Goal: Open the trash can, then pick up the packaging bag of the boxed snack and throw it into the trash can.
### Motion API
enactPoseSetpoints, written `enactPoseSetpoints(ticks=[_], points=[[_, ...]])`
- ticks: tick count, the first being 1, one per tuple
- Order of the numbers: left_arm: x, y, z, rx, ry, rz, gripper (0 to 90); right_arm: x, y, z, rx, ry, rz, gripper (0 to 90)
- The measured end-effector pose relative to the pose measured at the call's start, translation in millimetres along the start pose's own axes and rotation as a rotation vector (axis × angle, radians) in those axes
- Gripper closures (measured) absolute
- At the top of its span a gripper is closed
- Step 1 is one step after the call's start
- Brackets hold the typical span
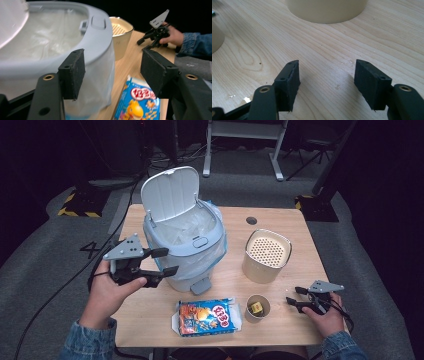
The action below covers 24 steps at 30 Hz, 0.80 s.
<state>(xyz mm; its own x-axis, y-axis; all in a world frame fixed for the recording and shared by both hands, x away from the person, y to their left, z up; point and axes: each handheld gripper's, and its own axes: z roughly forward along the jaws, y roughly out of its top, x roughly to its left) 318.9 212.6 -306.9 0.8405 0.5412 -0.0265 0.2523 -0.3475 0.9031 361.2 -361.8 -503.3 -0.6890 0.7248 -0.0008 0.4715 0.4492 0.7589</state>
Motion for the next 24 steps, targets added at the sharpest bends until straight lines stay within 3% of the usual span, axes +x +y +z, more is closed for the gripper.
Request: enactPoseSetpoints(ticks=[7,9,10,13,16,20,24], points=[[10.9,-43.3,-2.5,0.082,0.144,-0.010,32.8,-0.6,0.2,0.2,0.000,0.005,-0.002,37.3],[15.8,-56.1,0.7,0.087,0.151,-0.020,32.6,-0.8,0.2,0.1,0.000,0.006,-0.005,37.0],[18.3,-62.4,2.3,0.081,0.152,-0.028,31.5,-1.0,0.4,0.5,0.009,0.012,-0.012,29.3],[23.5,-81.5,6.8,0.069,0.149,-0.063,31.0,-1.3,0.6,0.8,0.012,0.014,-0.017,28.4],[28.3,-100.3,11.6,0.110,0.156,-0.077,30.7,-0.8,1.7,0.2,0.018,0.033,-0.025,31.1],[35.3,-129.6,20.6,0.177,0.178,-0.126,31.1,0.7,8.3,-5.3,0.021,0.052,-0.031,33.5],[39.1,-151.6,28.1,0.208,0.197,-0.159,31.1,6.1,22.9,-18.9,0.000,0.059,-0.037,37.8]])
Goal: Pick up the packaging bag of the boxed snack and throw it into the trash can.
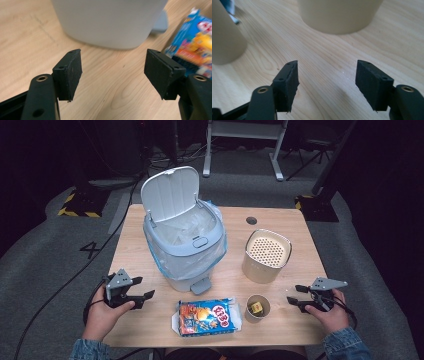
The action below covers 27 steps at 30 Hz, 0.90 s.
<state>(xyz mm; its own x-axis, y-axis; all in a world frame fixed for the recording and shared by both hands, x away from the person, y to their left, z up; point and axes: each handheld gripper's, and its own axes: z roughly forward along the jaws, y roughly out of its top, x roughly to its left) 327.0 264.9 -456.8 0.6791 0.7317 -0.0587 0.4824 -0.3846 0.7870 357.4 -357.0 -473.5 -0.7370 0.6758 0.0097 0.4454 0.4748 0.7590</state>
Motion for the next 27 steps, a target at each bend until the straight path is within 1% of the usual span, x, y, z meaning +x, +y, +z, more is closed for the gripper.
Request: enactPoseSetpoints(ticks=[1,3,4,5,7,8,9,10,11,12,13,14,15,16,17,18,19,20,21,25,26,27], points=[[1.2,-4.3,2.7,0.007,0.002,0.000,31.1,0.0,0.0,0.0,0.000,0.000,0.000,37.8],[2.8,-11.8,7.8,0.021,0.003,-0.011,31.4,4.3,5.8,-5.5,-0.012,0.012,-0.005,40.5],[3.5,-14.8,10.2,0.033,0.006,-0.008,32.1,8.0,12.0,-9.3,-0.011,0.045,-0.018,42.0],[4.0,-17.5,12.3,0.047,0.015,-0.006,32.1,8.0,12.0,-9.3,-0.011,0.045,-0.018,42.0],[4.6,-21.4,16.9,0.071,0.030,-0.004,32.1,11.4,18.5,-13.4,-0.023,0.063,-0.024,42.6],[5.2,-23.2,19.1,0.078,0.038,0.006,32.0,12.9,21.9,-15.5,-0.031,0.068,-0.027,42.6],[4.8,-24.5,20.4,0.082,0.034,-0.003,32.0,15.3,26.4,-18.2,-0.038,0.071,-0.028,42.4],[5.1,-25.2,21.8,0.096,0.038,0.007,32.0,17.2,29.5,-19.9,-0.040,0.070,-0.035,42.4],[5.1,-25.6,23.2,0.111,0.048,0.018,31.9,24.1,38.0,-24.1,-0.046,0.076,-0.051,42.6],[4.7,-25.9,24.7,0.124,0.054,0.019,31.9,24.1,38.0,-24.1,-0.046,0.076,-0.051,42.6],[4.3,-26.0,26.8,0.133,0.056,0.021,31.6,32.9,46.8,-28.1,-0.045,0.086,-0.073,43.1],[3.5,-26.3,30.1,0.146,0.067,0.027,31.6,32.9,46.8,-28.1,-0.045,0.086,-0.073,43.1],[2.9,-27.3,33.9,0.162,0.067,0.033,31.3,37.3,50.6,-29.4,-0.050,0.101,-0.083,43.7],[3.0,-28.8,36.6,0.137,0.054,0.024,29.7,46.0,57.5,-30.2,-0.073,0.149,-0.084,44.3],[3.7,-29.8,38.1,0.122,0.043,0.019,29.7,46.0,57.5,-30.2,-0.073,0.149,-0.084,44.3],[4.4,-29.8,38.0,0.122,0.039,0.018,29.5,50.7,60.9,-29.6,-0.080,0.168,-0.082,44.3],[4.9,-30.0,37.9,0.121,0.037,0.016,30.1,59.8,68.5,-27.9,-0.069,0.175,-0.107,43.4],[5.0,-30.1,37.9,0.121,0.037,0.013,30.0,59.8,68.5,-27.9,-0.069,0.175,-0.107,43.4],[4.9,-30.1,37.9,0.121,0.038,0.014,30.0,64.3,72.9,-27.3,-0.066,0.176,-0.123,43.1],[4.9,-30.1,38.0,0.121,0.038,0.014,29.9,82.5,89.7,-24.4,-0.073,0.220,-0.146,42.8],[4.8,-30.1,38.0,0.120,0.039,0.015,29.9,92.0,97.1,-22.0,-0.074,0.236,-0.161,42.6],[4.7,-30.1,38.1,0.120,0.039,0.014,29.9,92.0,97.1,-22.0,-0.074,0.236,-0.161,42.6]])
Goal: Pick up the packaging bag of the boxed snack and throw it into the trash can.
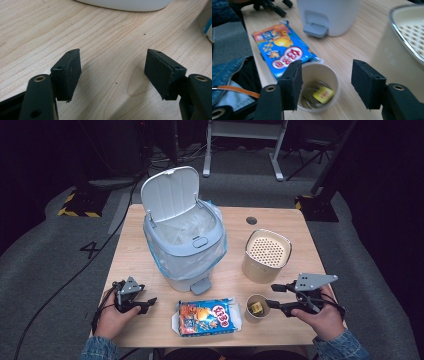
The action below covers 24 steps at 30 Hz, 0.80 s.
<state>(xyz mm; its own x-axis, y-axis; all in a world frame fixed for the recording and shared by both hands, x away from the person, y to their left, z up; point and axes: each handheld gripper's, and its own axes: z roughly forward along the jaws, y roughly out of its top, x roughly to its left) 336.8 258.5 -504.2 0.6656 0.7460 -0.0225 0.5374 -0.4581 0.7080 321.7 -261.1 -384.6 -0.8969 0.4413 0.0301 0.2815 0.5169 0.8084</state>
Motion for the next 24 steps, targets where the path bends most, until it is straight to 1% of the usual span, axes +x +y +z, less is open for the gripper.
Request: enactPoseSetpoints(ticks=[2,3,6,9,11,13,14,16,17,18,19,20,21,22,23,24], points=[[-0.2,-0.1,0.0,-0.002,0.002,0.000,29.9,8.1,7.0,5.7,-0.001,0.021,-0.006,41.9],[0.0,0.1,-0.3,0.002,0.005,0.007,29.9,12.4,10.0,9.2,-0.004,0.030,-0.014,41.2],[-0.7,-0.1,-0.3,0.001,0.008,0.002,29.9,26.5,16.9,21.3,-0.009,0.050,-0.032,40.9],[-0.8,-0.1,-0.2,-0.001,0.009,0.001,29.8,39.7,20.7,35.0,0.001,0.095,-0.055,41.9],[-0.6,-0.1,-0.2,-0.002,0.010,0.002,29.8,47.5,21.5,43.7,0.022,0.113,-0.071,41.8],[-0.9,-0.1,0.0,0.000,0.003,-0.002,29.4,54.3,21.2,52.1,0.055,0.115,-0.102,41.3],[-1.2,0.2,0.2,0.005,0.000,0.002,28.3,57.4,20.7,56.2,0.071,0.115,-0.114,41.2],[-2.1,1.1,1.4,0.013,-0.009,0.020,23.2,63.6,19.5,63.5,0.097,0.119,-0.130,41.1],[-2.5,1.3,1.8,0.015,-0.012,0.016,20.6,66.4,19.0,66.9,0.110,0.120,-0.145,41.0],[-2.6,1.5,2.0,0.015,-0.014,0.014,20.6,69.3,18.5,70.3,0.122,0.125,-0.156,40.9],[-2.6,1.5,2.1,0.015,-0.014,0.013,20.5,74.3,16.9,77.3,0.146,0.130,-0.172,40.6],[-2.6,1.5,2.1,0.015,-0.014,0.013,20.5,74.3,16.9,77.3,0.146,0.130,-0.172,40.6],[-2.6,1.5,2.0,0.015,-0.014,0.013,20.4,76.4,15.8,80.9,0.160,0.133,-0.180,40.5],[-2.6,1.5,2.1,0.014,-0.014,0.012,20.4,79.5,12.7,88.6,0.188,0.140,-0.194,40.5],[-2.6,1.5,2.2,0.014,-0.013,0.012,20.4,79.5,12.7,88.6,0.188,0.140,-0.194,40.5],[-2.6,1.5,2.2,0.014,-0.014,0.013,20.4,81.2,10.9,92.6,0.203,0.143,-0.201,40.4]])
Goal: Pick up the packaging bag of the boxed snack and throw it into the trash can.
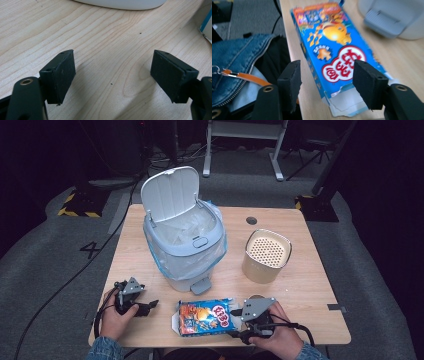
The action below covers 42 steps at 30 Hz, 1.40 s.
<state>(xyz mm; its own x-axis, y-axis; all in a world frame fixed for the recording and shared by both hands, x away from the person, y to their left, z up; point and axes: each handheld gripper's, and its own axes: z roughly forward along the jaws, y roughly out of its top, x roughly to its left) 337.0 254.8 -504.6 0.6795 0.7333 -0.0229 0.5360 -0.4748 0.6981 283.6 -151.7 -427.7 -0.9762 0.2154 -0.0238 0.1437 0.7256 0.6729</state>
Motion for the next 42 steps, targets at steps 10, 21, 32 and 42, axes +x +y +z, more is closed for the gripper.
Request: enactPoseSetpoints(ticks=[10,21,32,42], points=[[-0.1,0.0,0.0,-0.001,0.000,-0.001,20.4,8.8,-1.3,36.4,0.112,0.002,-0.055,45.1],[-0.1,0.0,0.0,0.000,0.000,0.000,20.4,4.2,0.7,50.1,0.156,0.040,-0.096,68.9],[-0.1,0.0,0.0,0.000,0.000,-0.001,20.4,3.4,10.0,42.2,0.084,0.065,-0.124,90.0],[-0.1,0.1,0.1,0.000,0.001,-0.002,20.4,-6.3,19.4,0.6,-0.099,0.103,-0.039,90.0]])
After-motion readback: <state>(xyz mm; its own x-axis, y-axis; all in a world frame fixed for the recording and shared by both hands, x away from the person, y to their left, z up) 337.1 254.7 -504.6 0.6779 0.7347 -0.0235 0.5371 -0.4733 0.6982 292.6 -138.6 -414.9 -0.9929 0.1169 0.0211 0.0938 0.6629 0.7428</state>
